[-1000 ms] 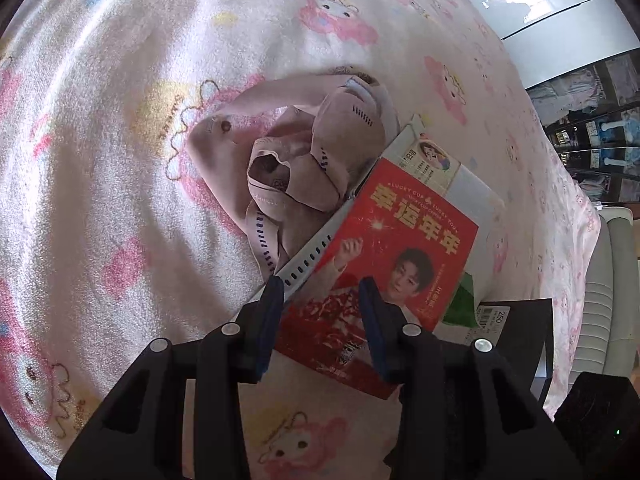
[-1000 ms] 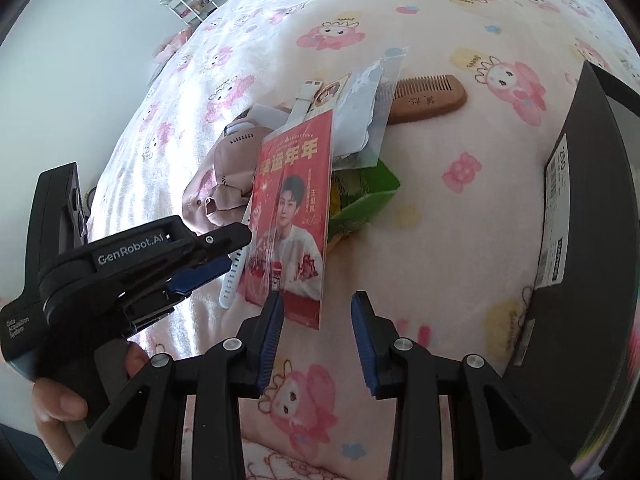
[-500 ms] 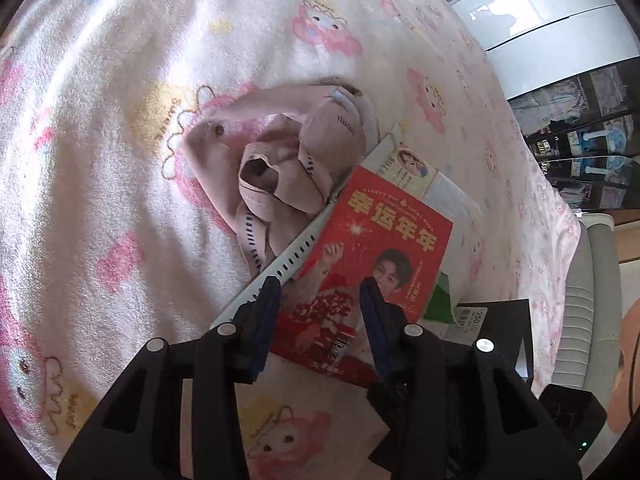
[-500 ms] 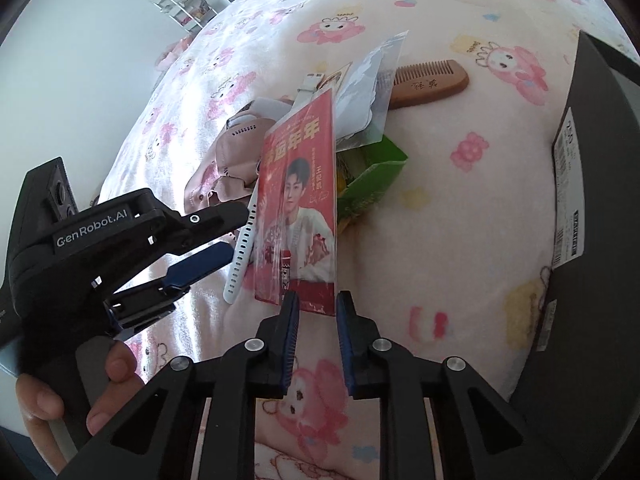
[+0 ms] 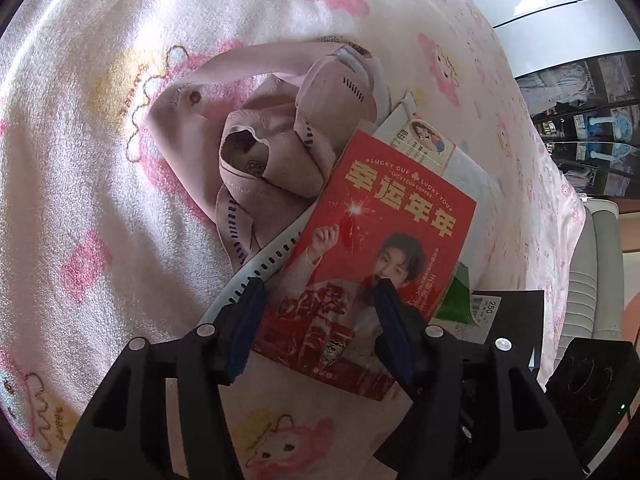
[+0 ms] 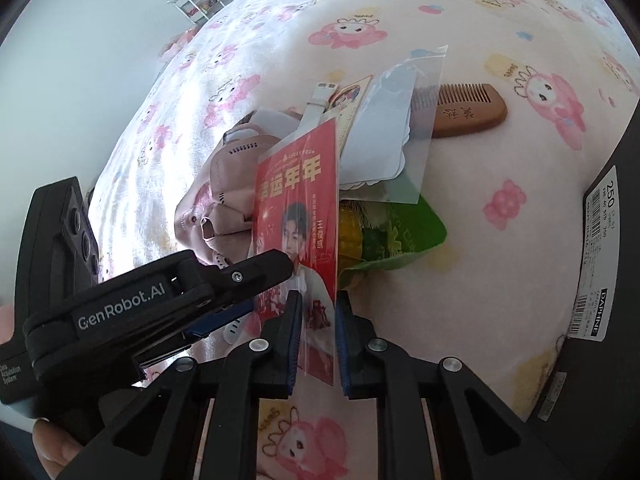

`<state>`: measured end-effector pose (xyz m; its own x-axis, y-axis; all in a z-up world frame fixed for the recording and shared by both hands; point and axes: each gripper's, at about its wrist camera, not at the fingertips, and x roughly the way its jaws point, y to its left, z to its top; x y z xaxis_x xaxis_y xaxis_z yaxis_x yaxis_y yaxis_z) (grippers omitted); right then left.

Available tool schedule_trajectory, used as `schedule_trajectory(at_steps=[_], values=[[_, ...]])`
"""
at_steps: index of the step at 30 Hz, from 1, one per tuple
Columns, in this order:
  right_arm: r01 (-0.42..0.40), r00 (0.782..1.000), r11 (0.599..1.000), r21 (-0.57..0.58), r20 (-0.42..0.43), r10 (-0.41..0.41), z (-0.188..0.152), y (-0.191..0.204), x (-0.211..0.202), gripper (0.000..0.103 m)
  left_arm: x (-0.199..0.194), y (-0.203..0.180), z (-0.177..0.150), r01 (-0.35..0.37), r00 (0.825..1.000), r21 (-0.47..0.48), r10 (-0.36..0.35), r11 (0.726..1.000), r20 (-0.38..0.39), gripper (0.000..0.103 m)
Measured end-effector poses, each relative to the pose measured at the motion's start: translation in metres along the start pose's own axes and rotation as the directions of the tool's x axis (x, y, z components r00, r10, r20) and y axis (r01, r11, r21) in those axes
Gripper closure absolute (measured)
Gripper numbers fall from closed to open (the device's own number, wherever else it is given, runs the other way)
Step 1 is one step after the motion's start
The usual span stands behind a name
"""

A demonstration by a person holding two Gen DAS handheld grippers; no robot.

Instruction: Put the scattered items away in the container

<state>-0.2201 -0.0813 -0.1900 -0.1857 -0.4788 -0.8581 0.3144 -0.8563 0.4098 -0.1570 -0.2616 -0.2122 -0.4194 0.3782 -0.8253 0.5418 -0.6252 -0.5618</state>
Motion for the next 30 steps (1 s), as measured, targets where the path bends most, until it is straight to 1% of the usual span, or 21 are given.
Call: schedule_trajectory(at_steps=[1, 3, 5, 7, 9, 10, 13, 16, 18, 20, 23, 25, 26, 27, 30], values=[[-0.006, 1.000, 1.000, 0.000, 0.008, 0.006, -0.005, -0.002, -0.011, 0.094, -0.002, 0.000, -0.002, 0.042, 0.999, -0.001, -0.042, 0.999, -0.006, 0.059], [-0.032, 0.999, 0.999, 0.013, 0.011, 0.032, -0.009, -0.003, -0.020, 0.095, -0.007, 0.001, -0.008, 0.133, 0.991, -0.011, -0.133, 0.991, -0.032, 0.060], [-0.022, 1.000, 1.000, 0.001, 0.022, 0.022, -0.014, 0.001, -0.026, 0.095, -0.016, -0.002, -0.015, 0.162, 0.987, 0.000, -0.162, 0.987, -0.025, 0.060], [-0.005, 1.000, 1.000, -0.011, 0.024, 0.005, -0.022, 0.004, -0.033, 0.095, -0.026, -0.008, -0.017, 0.148, 0.989, 0.019, -0.148, 0.989, 0.011, 0.060], [0.002, 1.000, 1.000, -0.006, 0.010, -0.002, -0.030, 0.005, -0.038, 0.095, -0.036, -0.007, -0.019, 0.109, 0.993, 0.015, -0.110, 0.994, 0.051, 0.060], [0.008, 1.000, 1.000, -0.002, 0.008, -0.008, -0.033, 0.004, -0.042, 0.095, -0.036, -0.005, -0.018, 0.087, 0.994, 0.003, -0.087, 0.996, 0.060, 0.060], [0.045, 0.999, 0.999, 0.006, 0.015, -0.045, -0.036, 0.004, -0.045, 0.095, -0.028, 0.002, -0.009, 0.032, 0.998, -0.026, -0.030, 0.999, 0.050, 0.059], [0.064, 0.998, 0.998, 0.029, 0.024, -0.064, -0.027, 0.001, -0.043, 0.094, -0.016, 0.008, -0.002, -0.012, 1.000, -0.045, 0.013, 0.999, 0.016, 0.058], [0.079, 0.996, 0.996, 0.040, 0.030, -0.080, -0.019, -0.002, -0.040, 0.094, -0.012, 0.011, 0.000, -0.014, 1.000, -0.057, 0.014, 0.998, 0.003, 0.056], [0.074, 0.997, 0.996, 0.039, 0.015, -0.075, -0.010, -0.003, -0.030, 0.094, -0.009, 0.012, 0.001, -0.013, 1.000, -0.063, 0.014, 0.998, 0.007, 0.053], [0.064, 0.997, 0.997, 0.037, -0.041, -0.063, -0.001, -0.004, -0.007, 0.092, -0.004, 0.012, 0.004, -0.011, 1.000, -0.061, 0.011, 0.998, 0.007, 0.049], [0.041, 0.997, 0.998, 0.040, -0.065, -0.038, 0.001, -0.004, 0.006, 0.091, -0.002, 0.013, 0.004, -0.021, 1.000, -0.059, 0.021, 0.998, 0.005, 0.049], [0.035, 0.998, 0.999, 0.035, -0.062, -0.033, 0.001, -0.004, 0.010, 0.088, -0.001, 0.014, 0.005, -0.017, 1.000, -0.061, 0.018, 0.998, 0.005, 0.048], [0.035, 0.998, 0.999, 0.024, -0.052, -0.034, 0.000, -0.003, 0.011, 0.088, -0.002, 0.015, 0.005, -0.011, 1.000, -0.064, 0.012, 0.998, 0.005, 0.048], [0.031, 0.999, 0.999, -0.019, -0.024, -0.032, -0.002, 0.000, 0.007, 0.092, -0.004, 0.016, 0.004, 0.002, 1.000, -0.065, -0.001, 0.998, 0.006, 0.048]])
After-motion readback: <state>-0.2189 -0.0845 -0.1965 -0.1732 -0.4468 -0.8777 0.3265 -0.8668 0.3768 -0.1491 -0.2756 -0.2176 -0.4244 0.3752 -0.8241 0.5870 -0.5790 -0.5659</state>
